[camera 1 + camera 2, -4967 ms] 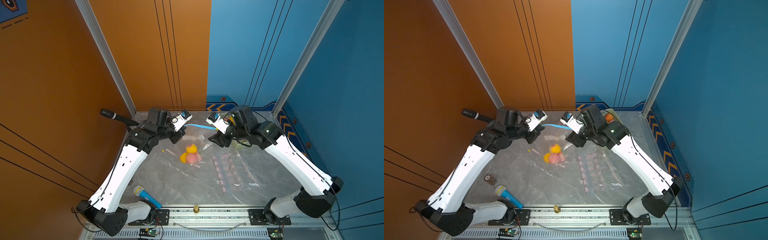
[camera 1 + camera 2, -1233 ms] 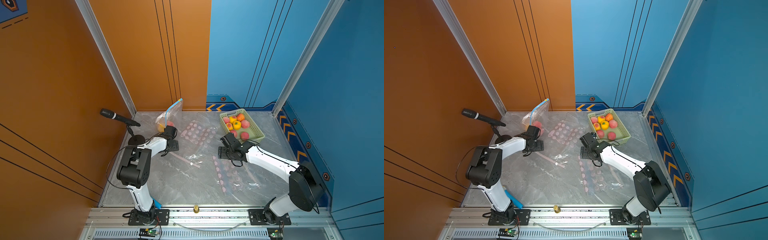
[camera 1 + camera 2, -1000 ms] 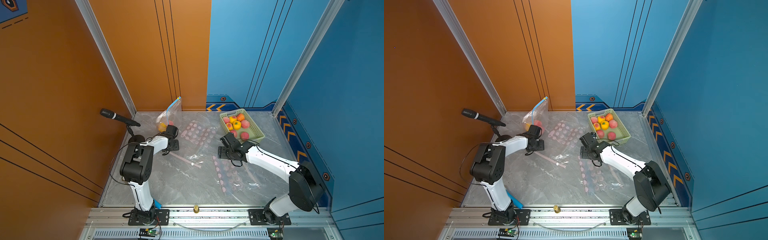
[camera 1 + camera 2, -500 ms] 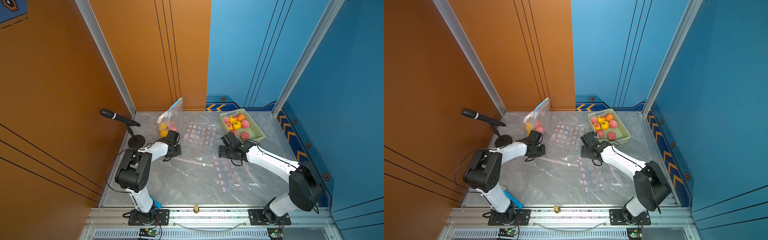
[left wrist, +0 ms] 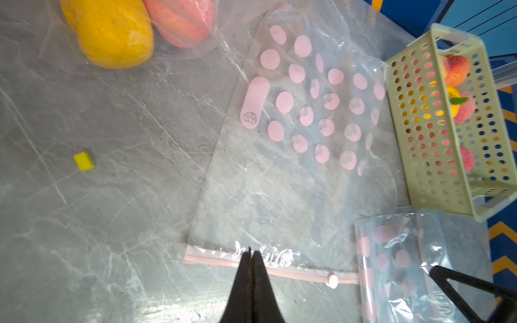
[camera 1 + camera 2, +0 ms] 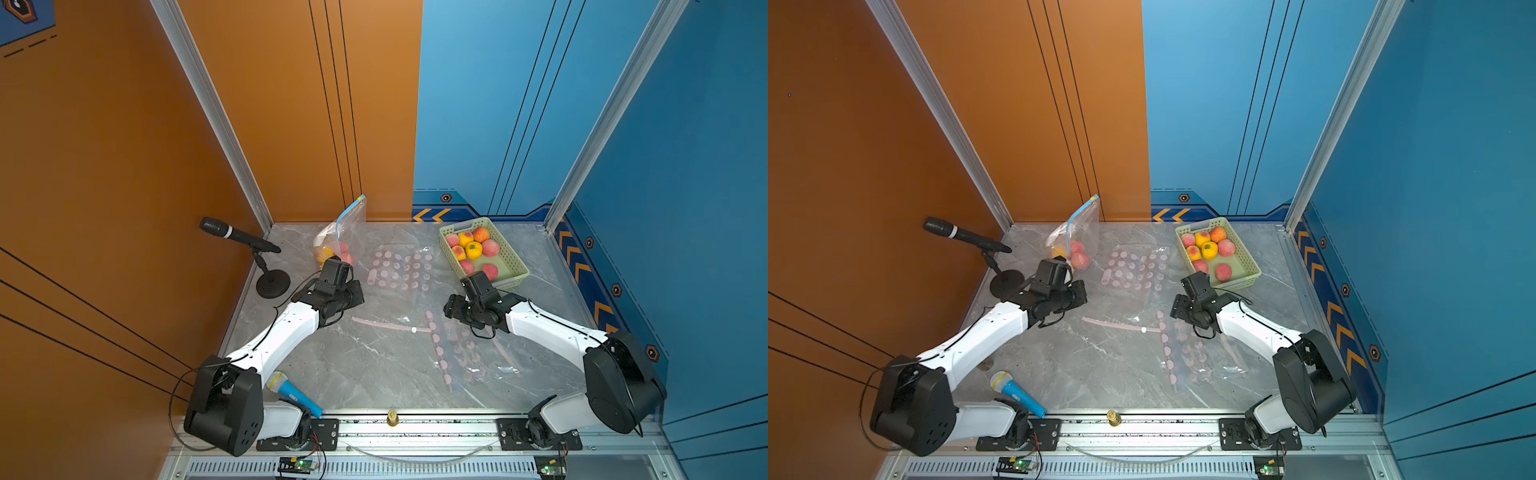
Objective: Place the peach in a zip-top bag and seal the zipper
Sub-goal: Adjust the zipper food storage bag at the center of the board, then pick up the zipper food storage bag at the center of the board.
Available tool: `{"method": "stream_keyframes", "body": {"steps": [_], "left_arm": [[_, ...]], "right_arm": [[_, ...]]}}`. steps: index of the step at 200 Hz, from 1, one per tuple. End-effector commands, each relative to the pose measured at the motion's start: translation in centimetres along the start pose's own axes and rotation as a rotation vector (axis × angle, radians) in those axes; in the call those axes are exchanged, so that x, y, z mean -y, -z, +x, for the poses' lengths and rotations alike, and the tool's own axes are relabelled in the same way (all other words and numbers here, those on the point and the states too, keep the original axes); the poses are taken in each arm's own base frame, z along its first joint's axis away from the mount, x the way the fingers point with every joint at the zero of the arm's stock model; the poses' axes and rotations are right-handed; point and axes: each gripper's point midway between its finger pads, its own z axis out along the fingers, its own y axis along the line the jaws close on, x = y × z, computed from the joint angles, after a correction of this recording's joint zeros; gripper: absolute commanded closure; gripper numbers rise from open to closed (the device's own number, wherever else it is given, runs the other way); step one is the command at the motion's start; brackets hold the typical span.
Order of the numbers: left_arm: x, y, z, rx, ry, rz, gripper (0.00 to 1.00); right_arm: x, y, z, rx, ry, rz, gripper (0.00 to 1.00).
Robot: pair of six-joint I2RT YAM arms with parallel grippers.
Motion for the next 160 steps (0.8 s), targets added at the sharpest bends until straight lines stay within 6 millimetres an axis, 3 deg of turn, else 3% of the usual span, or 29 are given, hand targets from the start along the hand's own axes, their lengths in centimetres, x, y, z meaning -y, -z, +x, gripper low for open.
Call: {"method": "stream_keyframes", "body": {"steps": [1,23,41,104,160], "left_arm": [[-3.0,-0.6,2.4,-0.077,0.045,-0.094,0.84],[-4.5,-1.5,2.8,-0.112,0.031,-0.138,0.58],[-5.7,-2.4,2.8,-0.126,-0.016,-0.206,0.47],[-5.8,-6.8,3.6,-0.244,-0.18,-0.267,0.45],[-6.5,-8.0,5.3,-0.306,-0.19,-0.284,0.48]], "right_arm": [[-1.5,0.6,-0.4,0.015,-0.019,-0.081,0.27],[-2.4,0.2,-0.9,0.003,0.024,-0.083,0.28],[-2.7,-0.8,-1.6,0.0,0.06,-0.061,0.29],[-4.3,-7.7,-4.6,-0.104,0.145,-0.031,0.26],[-7.1,-11.9,-3.9,-0.193,0.133,-0.149,0.27]]}}
